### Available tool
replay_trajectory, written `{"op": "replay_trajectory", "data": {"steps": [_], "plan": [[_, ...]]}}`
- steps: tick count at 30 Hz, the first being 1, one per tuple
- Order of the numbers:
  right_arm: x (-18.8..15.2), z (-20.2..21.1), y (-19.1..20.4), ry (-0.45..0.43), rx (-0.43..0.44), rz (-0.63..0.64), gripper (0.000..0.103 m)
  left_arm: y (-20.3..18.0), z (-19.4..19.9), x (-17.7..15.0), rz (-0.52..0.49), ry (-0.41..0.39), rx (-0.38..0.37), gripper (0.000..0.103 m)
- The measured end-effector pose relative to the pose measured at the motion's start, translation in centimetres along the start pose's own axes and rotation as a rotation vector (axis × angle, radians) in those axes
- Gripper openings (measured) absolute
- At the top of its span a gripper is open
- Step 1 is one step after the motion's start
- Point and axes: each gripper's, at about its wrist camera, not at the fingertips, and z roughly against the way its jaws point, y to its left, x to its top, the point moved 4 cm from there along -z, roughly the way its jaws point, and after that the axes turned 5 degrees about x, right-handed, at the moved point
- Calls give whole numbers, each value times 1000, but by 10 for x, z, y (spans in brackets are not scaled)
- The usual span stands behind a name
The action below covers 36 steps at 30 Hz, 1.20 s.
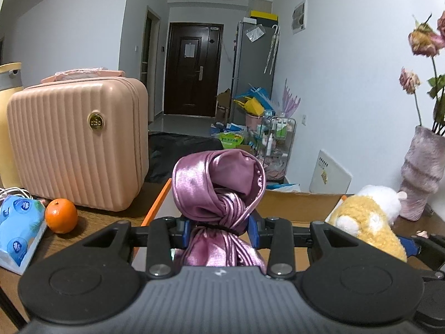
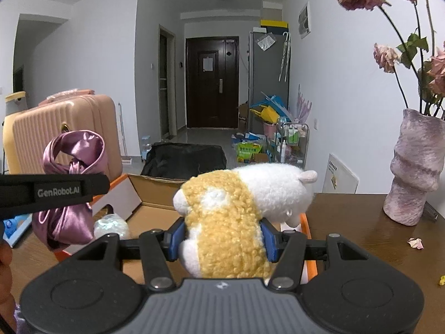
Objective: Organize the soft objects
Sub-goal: 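Carry the pink pouch and plush dog over the cardboard box with both grippers, then open both grippers to drop the plush dog and pink pouch into the box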
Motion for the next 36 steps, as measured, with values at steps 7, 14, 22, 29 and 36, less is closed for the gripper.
{"op": "replay_trajectory", "data": {"steps": [7,14,22,29,36], "plan": [[1,-22,-3,37,-6,10,54,-3,-18,-2,-27,16,20,38],[-4,-36,-4,62,-4,18,54,-5,-36,-8,-40,43,42,38],[-15,-46,-4,47,1,3,54,-2,-48,-17,-54,64,76,38],[-20,-52,-6,59,-17,-8,54,-2,-49,-20,-60,57,79,38],[-22,-51,-7,56,-19,-15,60,-2,-48,-18,-43,65,94,41]]}}
